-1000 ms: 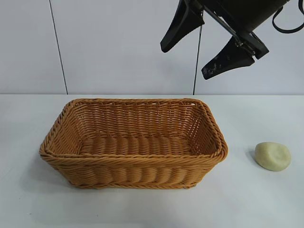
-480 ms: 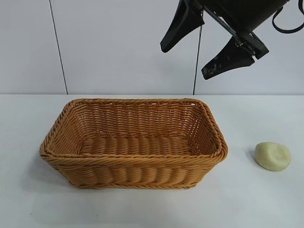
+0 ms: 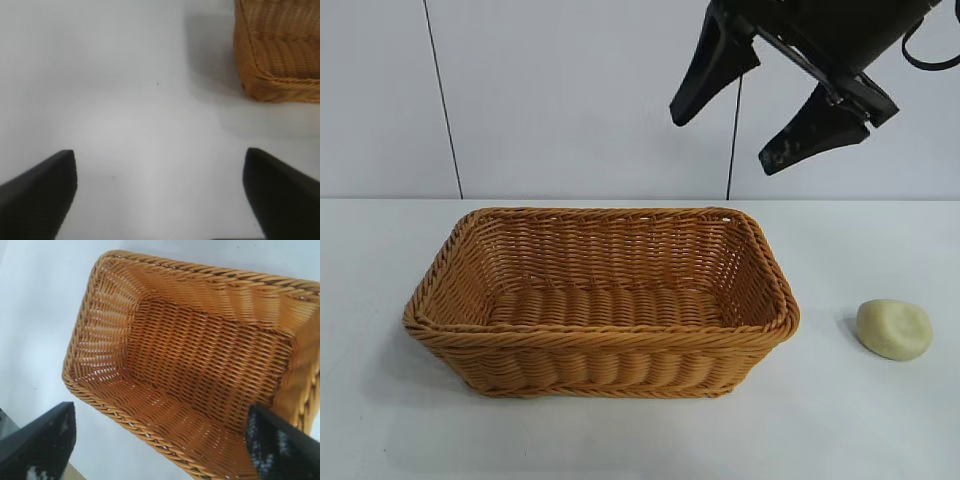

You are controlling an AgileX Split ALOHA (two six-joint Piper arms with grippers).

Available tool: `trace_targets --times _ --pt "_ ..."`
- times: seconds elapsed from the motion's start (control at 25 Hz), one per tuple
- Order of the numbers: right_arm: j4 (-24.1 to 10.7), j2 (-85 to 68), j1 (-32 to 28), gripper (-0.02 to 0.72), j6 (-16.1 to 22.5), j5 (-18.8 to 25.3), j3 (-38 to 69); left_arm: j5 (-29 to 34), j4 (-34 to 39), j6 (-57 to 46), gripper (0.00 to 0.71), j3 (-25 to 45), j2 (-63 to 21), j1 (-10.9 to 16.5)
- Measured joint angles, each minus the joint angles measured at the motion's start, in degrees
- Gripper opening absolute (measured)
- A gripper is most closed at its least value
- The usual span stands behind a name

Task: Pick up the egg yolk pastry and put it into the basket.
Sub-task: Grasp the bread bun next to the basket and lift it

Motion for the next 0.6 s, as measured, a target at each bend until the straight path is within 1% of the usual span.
trace_targets --times 0.04,0.08,0.12,0.2,0.44,0.6 --pt "-2.35 0.0 -0.52 0.633 0.91 0.78 -0.43 0.0 0.0 0.0 0.696 0.05 -0.08 0.0" --pt "-3.9 0.0 -1.17 0.633 1.58 1.46 -0.7 0.0 0.0 0.0 0.696 0.05 -0.13 0.0" --pt "-4.69 0.13 -2.19 0.633 1.58 1.97 -0.84 0.0 0.0 0.0 0.696 0.05 -0.13 0.0" --pt "-5.24 0.72 -4.48 0.633 2.24 2.3 -1.01 0.0 0.0 0.0 0.696 0.05 -0.13 0.0" --pt "-5.62 5.02 -10.74 0.633 2.24 2.53 -1.01 0.0 0.0 0.0 0.696 0.05 -0.13 0.0" --pt "-5.85 9.29 -11.72 0.633 2.19 2.6 -1.01 0.0 0.0 0.0 0.696 0.05 -0.13 0.0"
